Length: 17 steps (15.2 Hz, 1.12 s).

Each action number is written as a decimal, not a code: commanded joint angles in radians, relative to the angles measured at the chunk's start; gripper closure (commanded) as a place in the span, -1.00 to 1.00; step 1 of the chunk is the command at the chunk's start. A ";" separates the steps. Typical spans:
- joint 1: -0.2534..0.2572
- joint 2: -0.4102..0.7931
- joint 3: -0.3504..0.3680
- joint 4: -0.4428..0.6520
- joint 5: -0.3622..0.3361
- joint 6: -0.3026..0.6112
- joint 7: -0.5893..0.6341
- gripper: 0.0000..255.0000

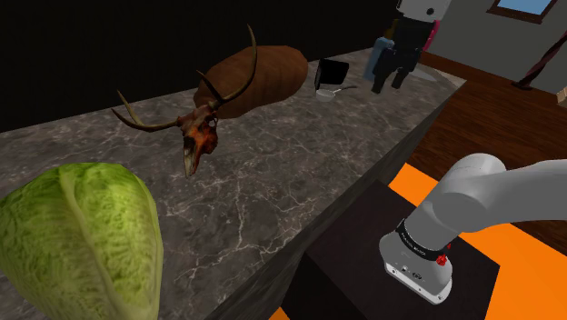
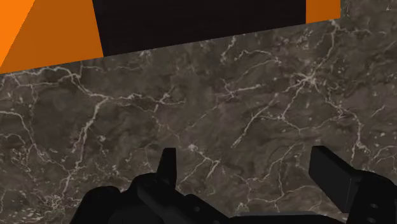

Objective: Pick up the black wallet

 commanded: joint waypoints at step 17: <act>-0.109 0.598 0.020 0.386 0.000 0.233 0.337 -1.00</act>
